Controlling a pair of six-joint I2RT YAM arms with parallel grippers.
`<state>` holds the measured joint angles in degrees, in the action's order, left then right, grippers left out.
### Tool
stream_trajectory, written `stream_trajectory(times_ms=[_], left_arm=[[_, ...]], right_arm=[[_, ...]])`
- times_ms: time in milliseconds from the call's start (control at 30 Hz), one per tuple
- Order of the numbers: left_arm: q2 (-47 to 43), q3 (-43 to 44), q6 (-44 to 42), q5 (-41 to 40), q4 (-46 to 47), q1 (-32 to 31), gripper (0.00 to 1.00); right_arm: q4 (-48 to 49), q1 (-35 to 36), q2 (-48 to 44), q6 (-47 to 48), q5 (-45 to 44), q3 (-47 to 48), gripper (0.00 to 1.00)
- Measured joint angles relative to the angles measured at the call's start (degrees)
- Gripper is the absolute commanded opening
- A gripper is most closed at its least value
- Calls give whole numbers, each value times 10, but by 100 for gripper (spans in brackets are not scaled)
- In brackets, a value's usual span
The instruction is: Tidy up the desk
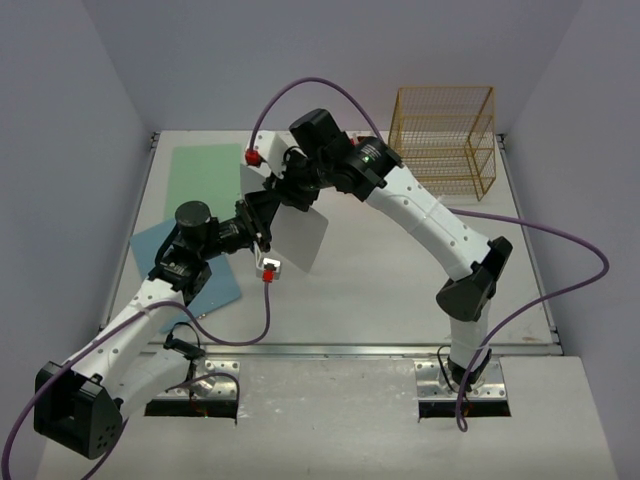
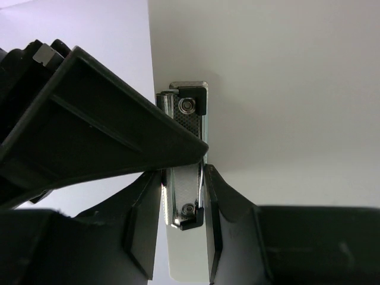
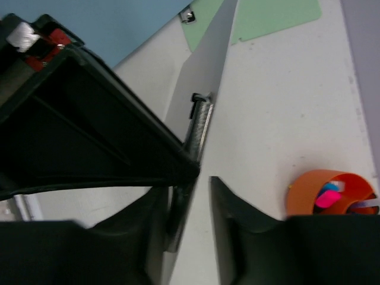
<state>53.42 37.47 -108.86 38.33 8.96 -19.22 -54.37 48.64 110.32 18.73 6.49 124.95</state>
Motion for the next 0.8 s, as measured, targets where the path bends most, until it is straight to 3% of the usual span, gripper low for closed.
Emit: stream_trajectory(times_ms=[33,67,133,200,233,500,800], left_arm=[[0,0,2,-3,0,0,0],[2,0,4,-4,2,0,10],[2,0,9,-2,1,0,44],[2,0,14,-3,0,-1,86],[2,0,15,-4,-1,-2,97],[-28,0,67,-6,-34,-3,100],[-136,23,345,-32,7,-3,100]], right_arm=[[-2,0,0,-1,4,0,11],[-4,1,0,0,5,0,5],[-5,3,0,2,-4,0,0],[-7,2,0,4,0,0,0],[-7,2,0,6,0,-1,0],[-15,2,-27,45,-17,-25,0],[-1,-13,-176,121,-64,-102,0]])
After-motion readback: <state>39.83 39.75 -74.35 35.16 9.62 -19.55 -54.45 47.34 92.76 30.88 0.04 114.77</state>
